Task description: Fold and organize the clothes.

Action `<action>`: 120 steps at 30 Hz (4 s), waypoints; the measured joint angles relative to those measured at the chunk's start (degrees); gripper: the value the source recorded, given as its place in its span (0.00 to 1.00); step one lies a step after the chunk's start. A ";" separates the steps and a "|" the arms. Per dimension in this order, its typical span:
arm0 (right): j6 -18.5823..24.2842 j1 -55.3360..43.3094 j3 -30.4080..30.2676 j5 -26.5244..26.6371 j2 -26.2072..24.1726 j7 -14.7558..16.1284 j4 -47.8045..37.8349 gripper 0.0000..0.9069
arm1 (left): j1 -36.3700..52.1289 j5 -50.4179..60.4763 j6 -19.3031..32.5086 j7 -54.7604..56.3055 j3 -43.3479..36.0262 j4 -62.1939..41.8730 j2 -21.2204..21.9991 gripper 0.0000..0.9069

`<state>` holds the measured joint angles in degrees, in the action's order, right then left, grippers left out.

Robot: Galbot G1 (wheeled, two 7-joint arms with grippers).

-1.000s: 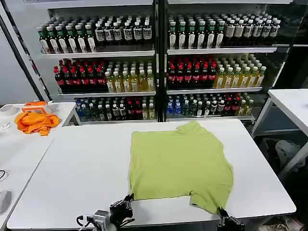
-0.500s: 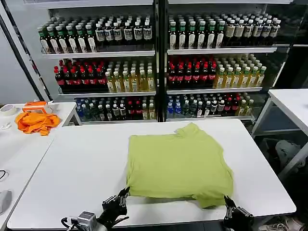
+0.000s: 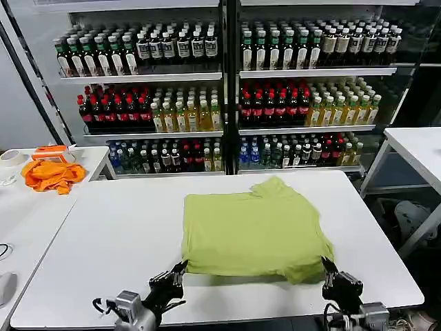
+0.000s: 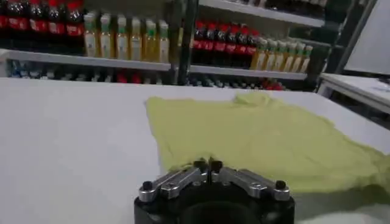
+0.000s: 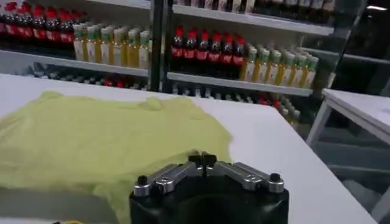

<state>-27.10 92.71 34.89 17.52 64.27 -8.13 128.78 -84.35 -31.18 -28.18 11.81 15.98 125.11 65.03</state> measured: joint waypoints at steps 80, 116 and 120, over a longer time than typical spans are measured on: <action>-1.29 -11.75 -2.59 5.57 -0.66 1.26 -19.60 0.00 | 14.07 2.41 2.38 0.87 -5.13 -19.02 3.57 0.02; -2.67 10.31 2.69 0.56 -2.69 1.66 -0.29 1.00 | -10.35 2.30 2.19 0.42 3.74 2.07 0.03 0.02; -2.86 11.71 2.90 -0.58 -2.56 1.44 0.99 1.00 | -14.06 3.24 1.94 -0.03 4.08 4.28 -0.38 1.00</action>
<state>-29.96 104.42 37.79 16.95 61.71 -6.69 129.77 -98.41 -27.95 -26.24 11.79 20.06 129.38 64.64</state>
